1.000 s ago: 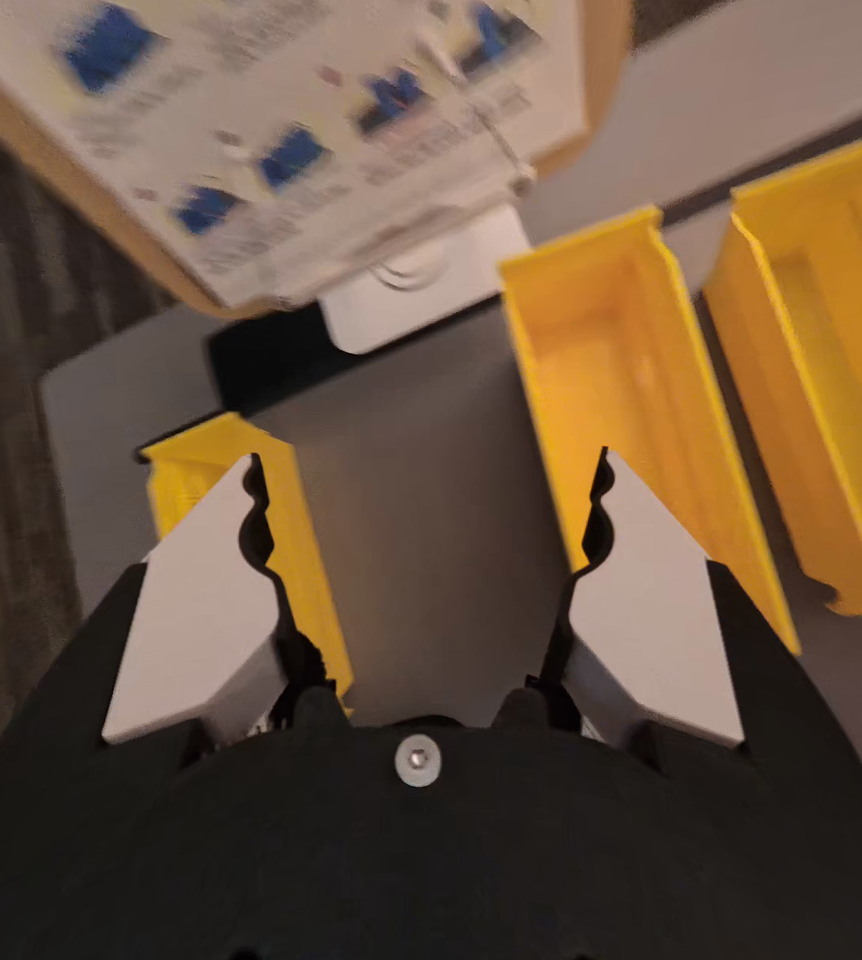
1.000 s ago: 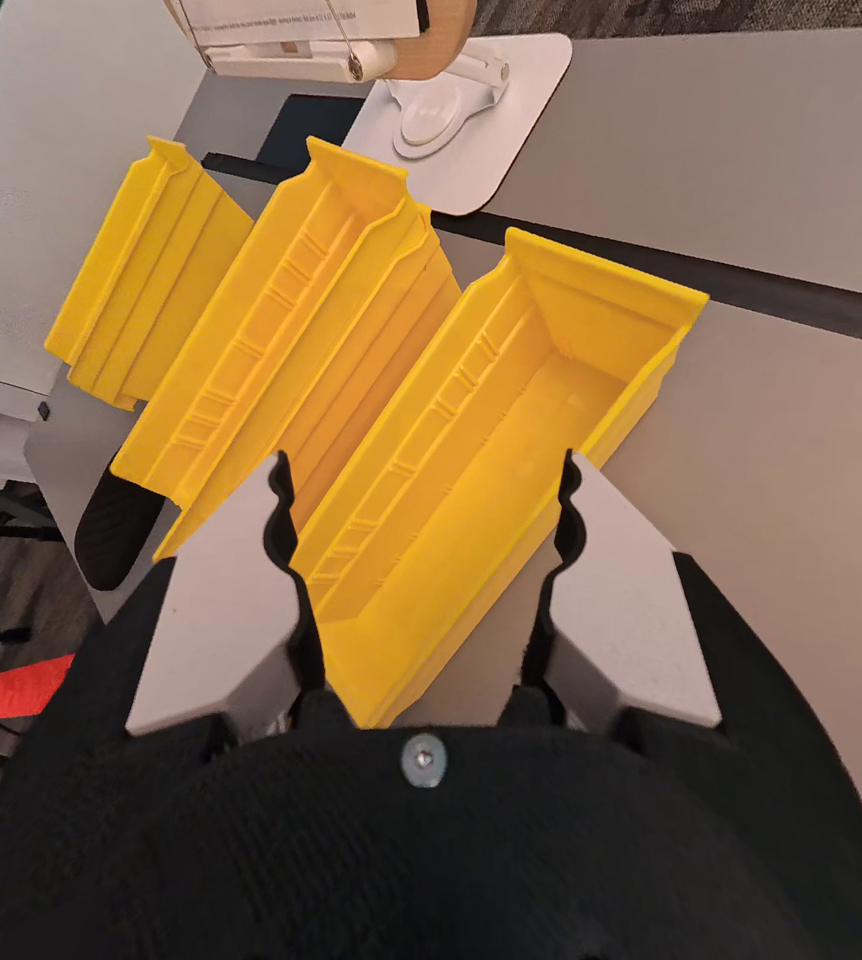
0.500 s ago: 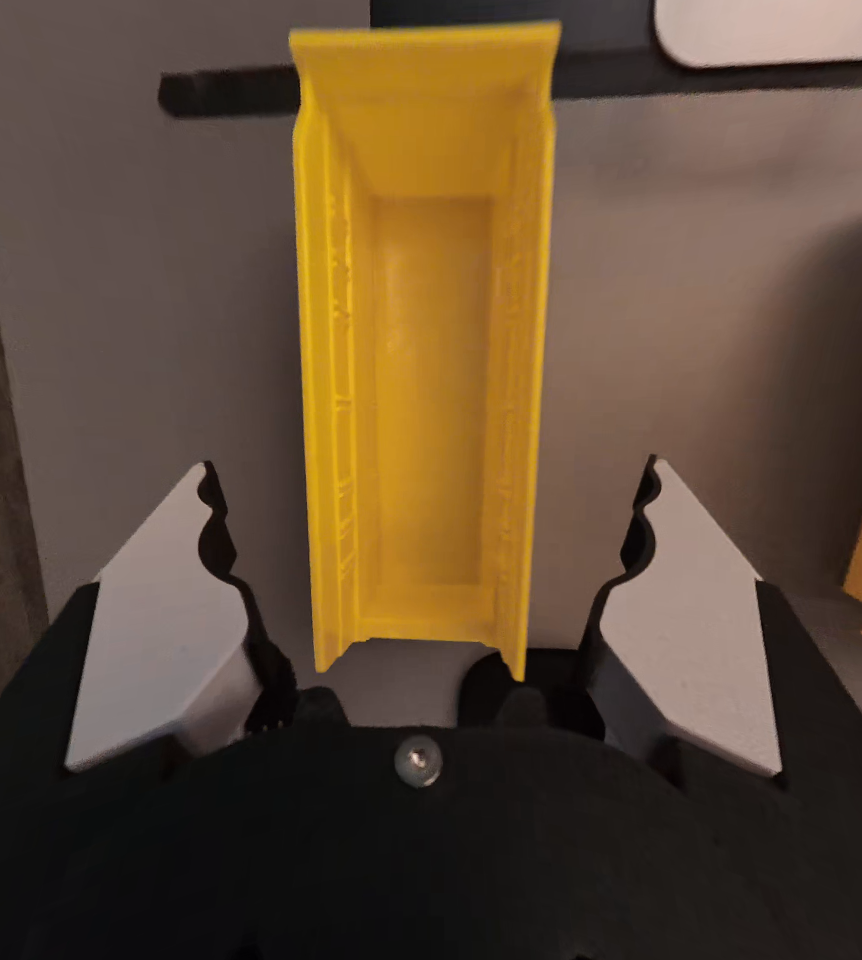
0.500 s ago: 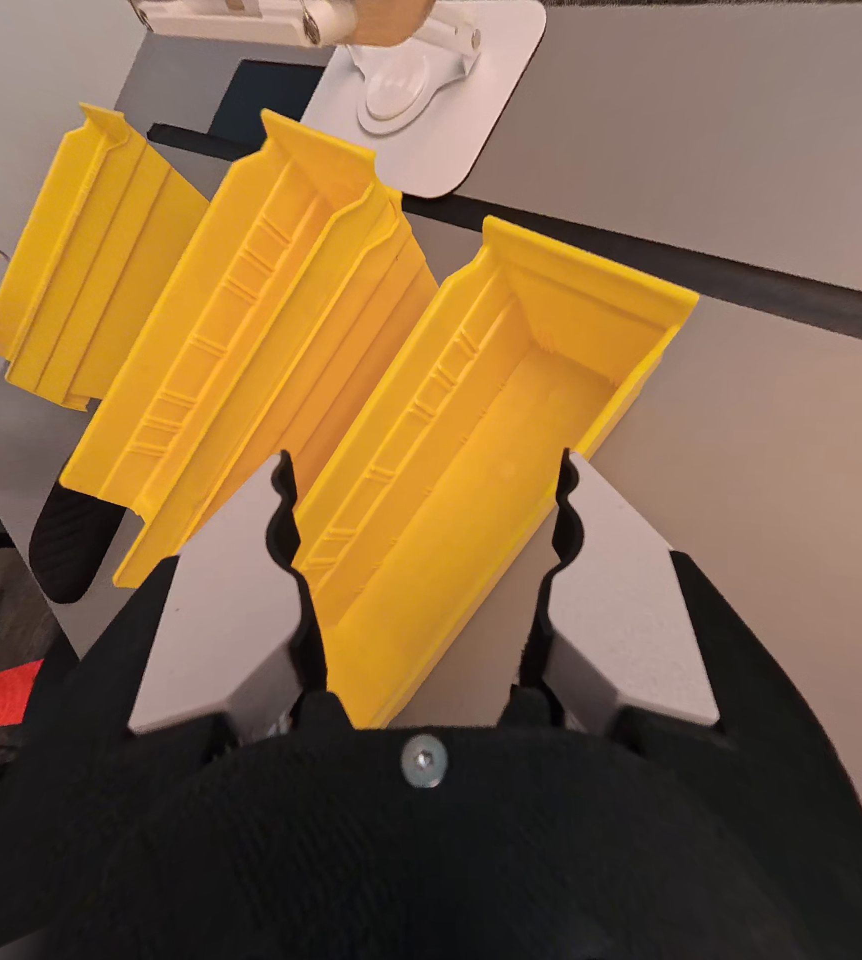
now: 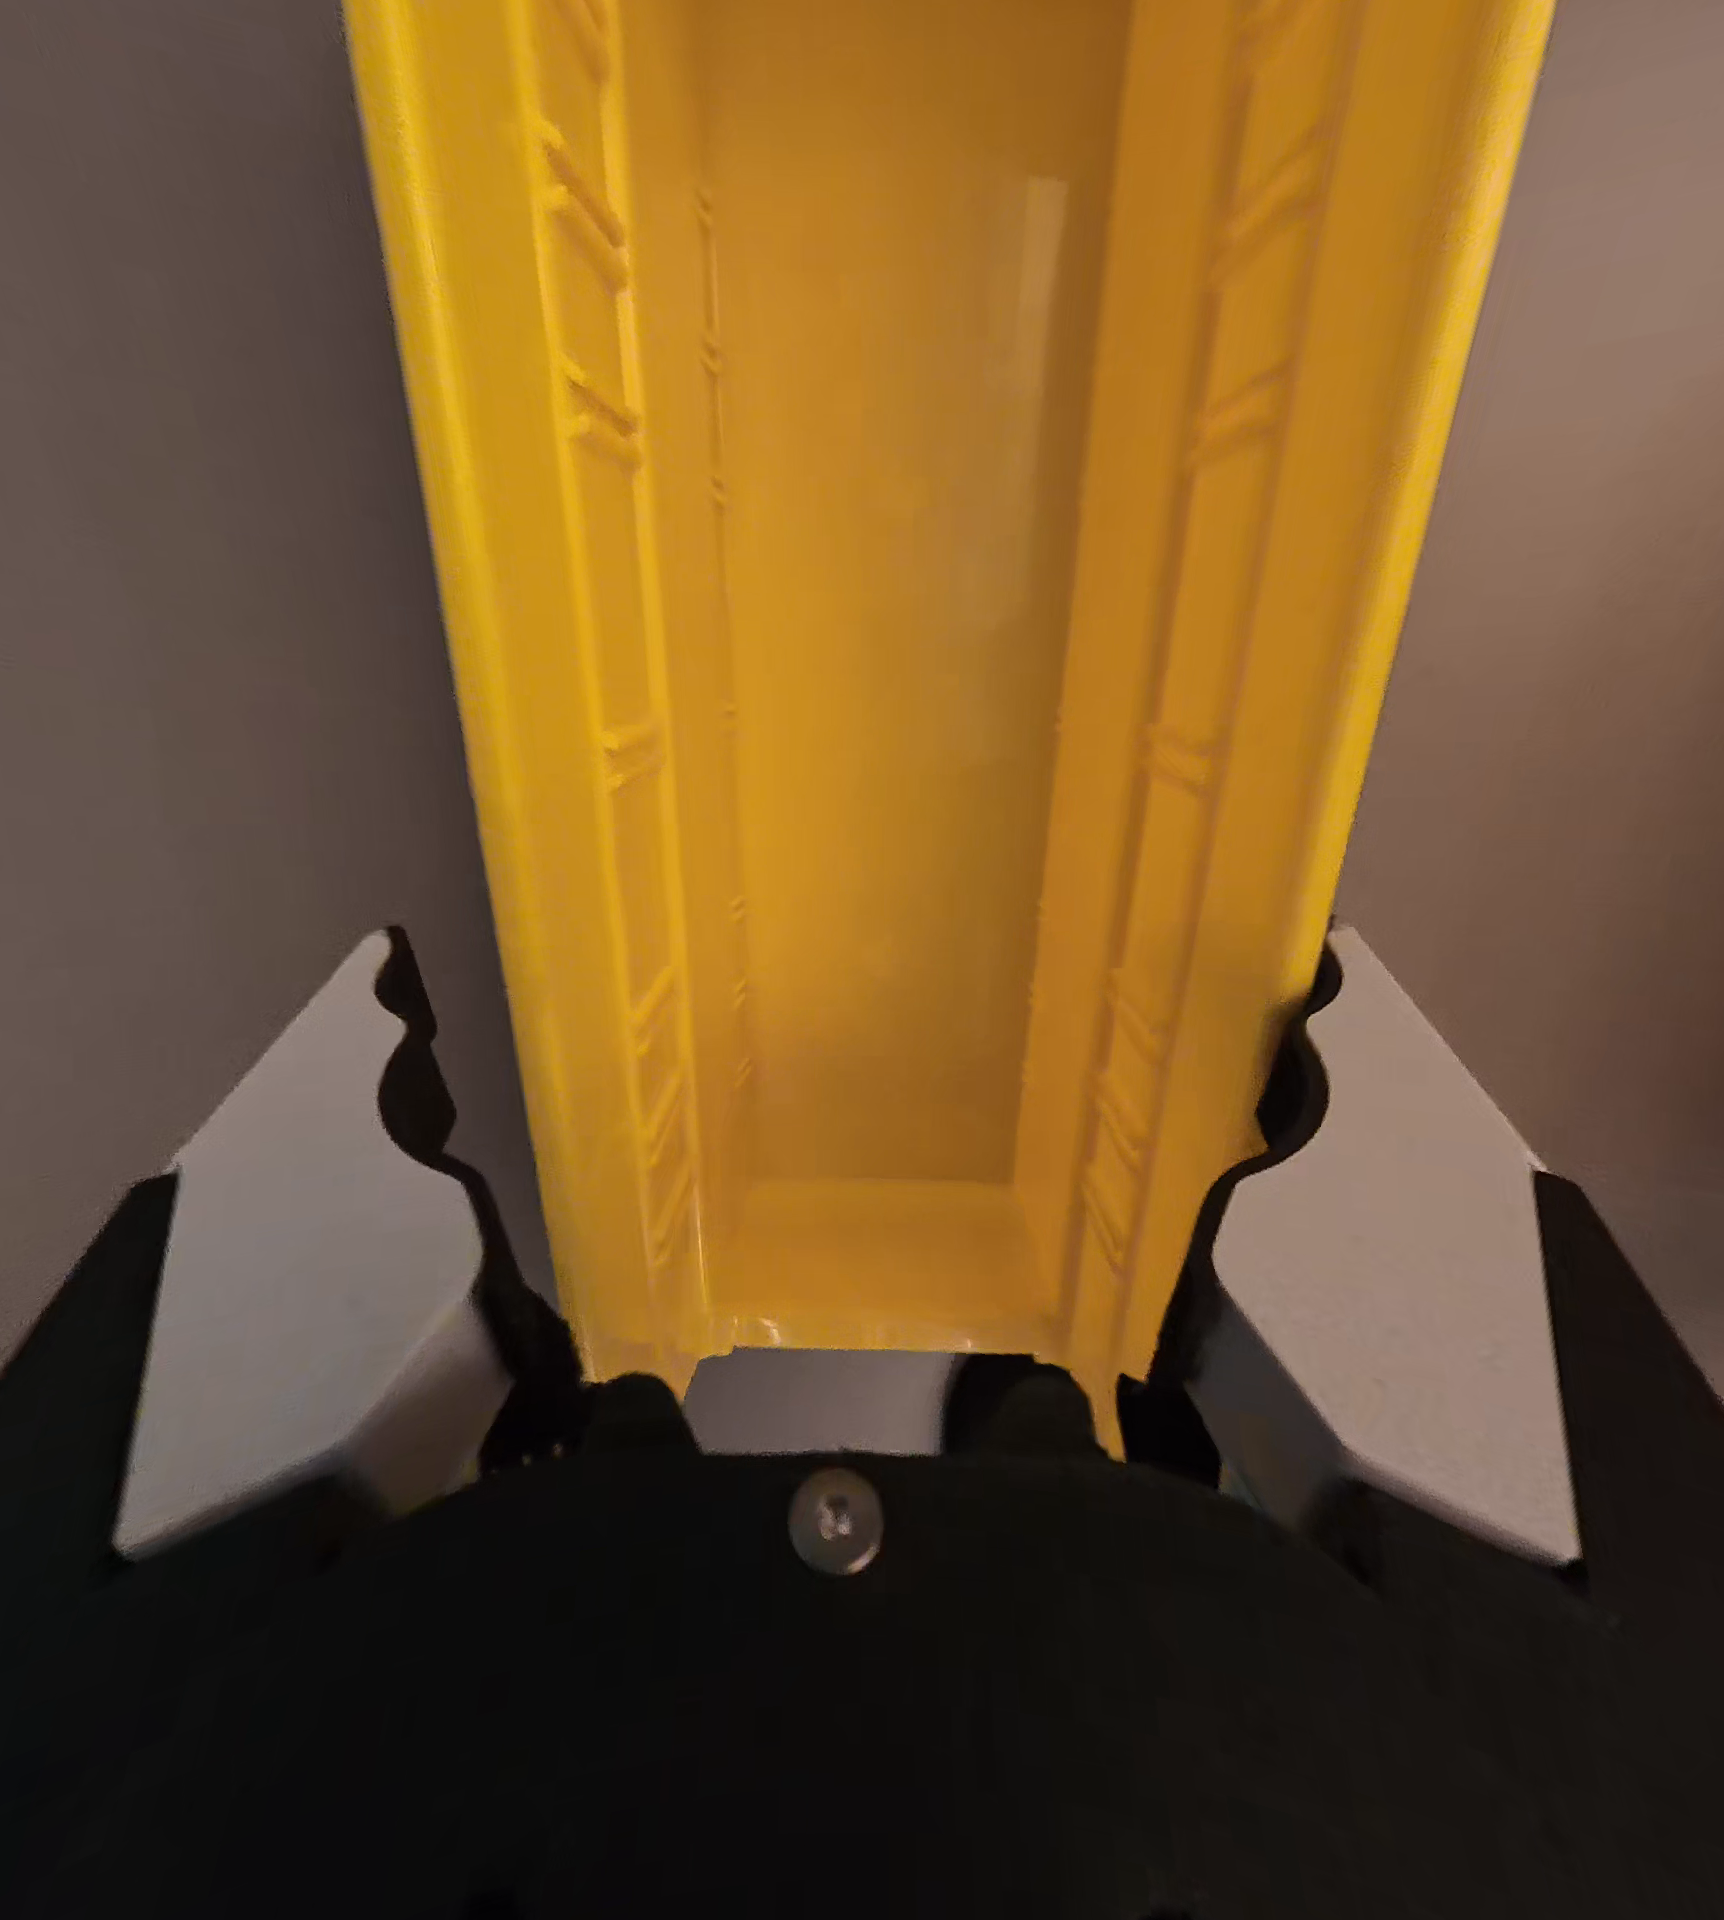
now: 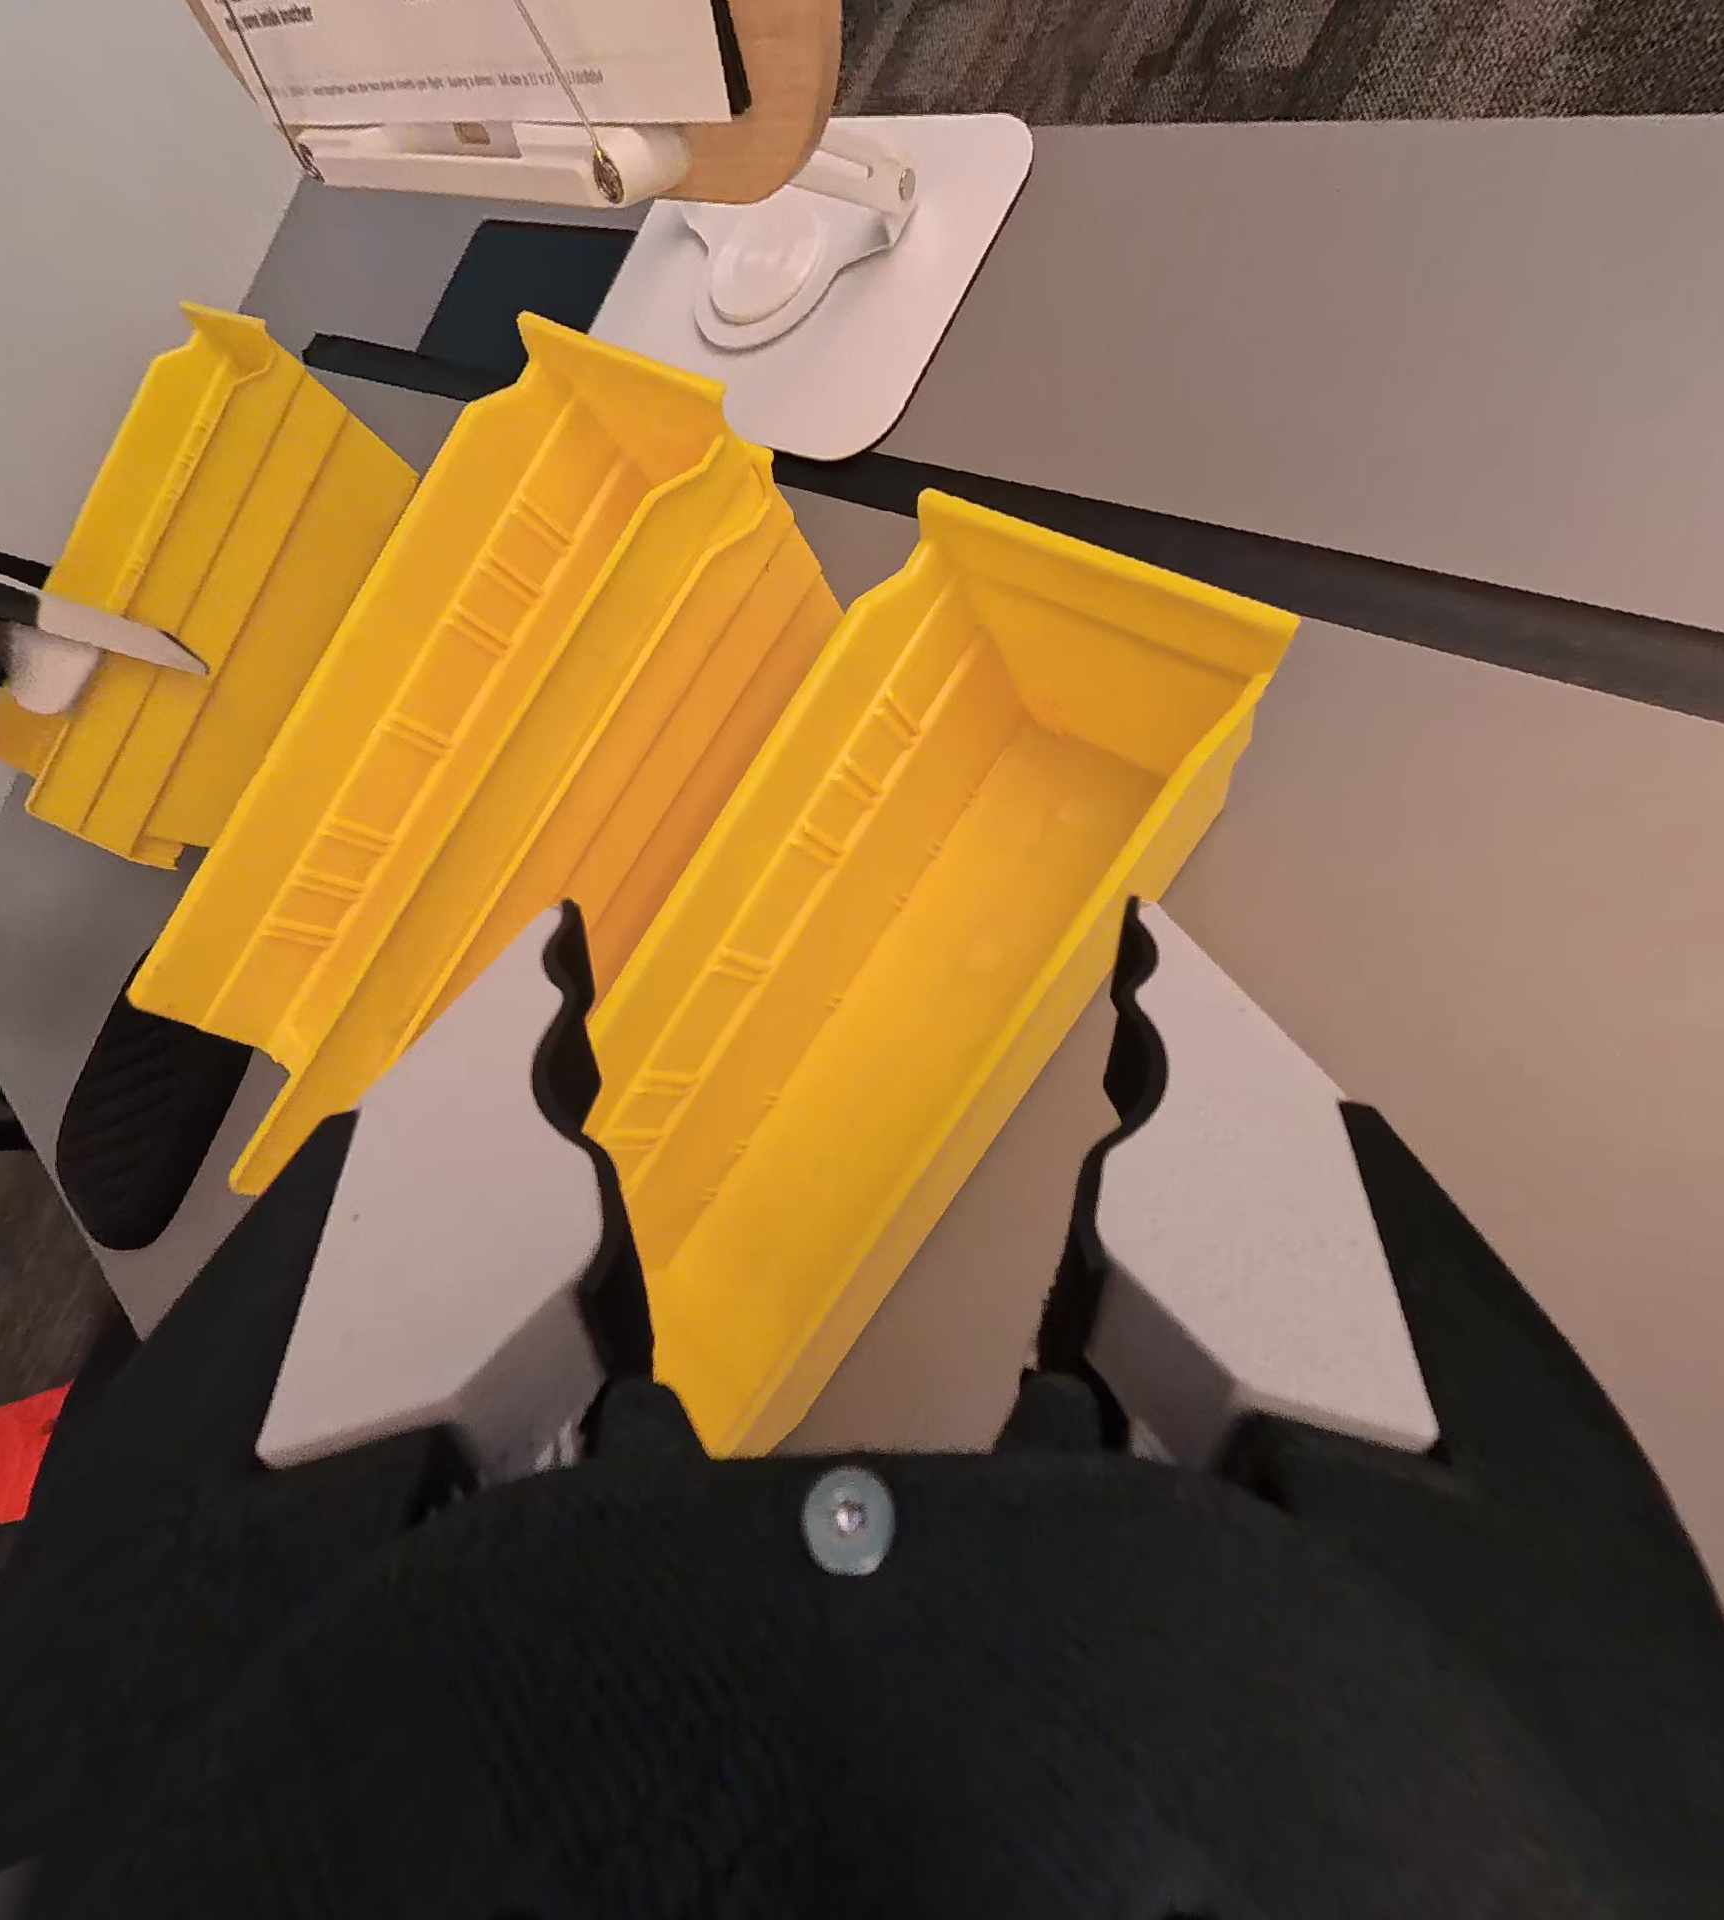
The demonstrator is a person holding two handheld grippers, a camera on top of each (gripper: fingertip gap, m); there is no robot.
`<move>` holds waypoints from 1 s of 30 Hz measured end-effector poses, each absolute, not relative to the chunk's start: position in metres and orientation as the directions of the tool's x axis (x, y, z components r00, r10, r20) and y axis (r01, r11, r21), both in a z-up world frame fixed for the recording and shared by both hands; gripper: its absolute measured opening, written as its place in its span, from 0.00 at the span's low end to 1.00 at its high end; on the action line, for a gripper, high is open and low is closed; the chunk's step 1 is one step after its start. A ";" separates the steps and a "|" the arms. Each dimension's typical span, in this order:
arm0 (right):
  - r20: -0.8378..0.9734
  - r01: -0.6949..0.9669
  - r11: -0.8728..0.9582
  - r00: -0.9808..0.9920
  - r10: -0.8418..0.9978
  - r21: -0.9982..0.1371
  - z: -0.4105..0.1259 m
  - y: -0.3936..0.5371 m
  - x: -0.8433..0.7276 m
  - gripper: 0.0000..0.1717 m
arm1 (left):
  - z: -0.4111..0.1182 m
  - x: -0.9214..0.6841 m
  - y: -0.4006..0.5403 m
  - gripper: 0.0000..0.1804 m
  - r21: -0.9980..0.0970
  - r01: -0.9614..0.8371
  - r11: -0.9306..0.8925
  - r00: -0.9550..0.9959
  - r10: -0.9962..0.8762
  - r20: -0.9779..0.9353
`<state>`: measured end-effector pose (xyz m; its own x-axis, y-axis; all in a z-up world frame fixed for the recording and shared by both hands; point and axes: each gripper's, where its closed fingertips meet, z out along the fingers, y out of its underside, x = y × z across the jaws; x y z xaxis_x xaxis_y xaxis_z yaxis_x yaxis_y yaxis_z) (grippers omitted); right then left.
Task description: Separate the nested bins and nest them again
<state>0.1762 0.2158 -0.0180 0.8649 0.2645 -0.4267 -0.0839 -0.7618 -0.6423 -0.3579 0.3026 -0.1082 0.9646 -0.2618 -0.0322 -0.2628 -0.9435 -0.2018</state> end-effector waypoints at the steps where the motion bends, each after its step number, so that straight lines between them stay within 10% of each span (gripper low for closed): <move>1: -0.428 -0.085 -0.764 0.865 0.262 -0.639 -0.019 0.216 0.176 0.59 | -0.110 -0.356 0.304 0.87 -0.202 -0.264 -0.943 0.964 -0.265 -0.022; 30: -0.427 -0.048 -0.797 0.863 0.271 -0.602 -0.032 0.216 0.166 0.59 | -0.107 -0.347 0.290 0.69 -0.122 -0.246 -0.962 0.968 -0.251 0.026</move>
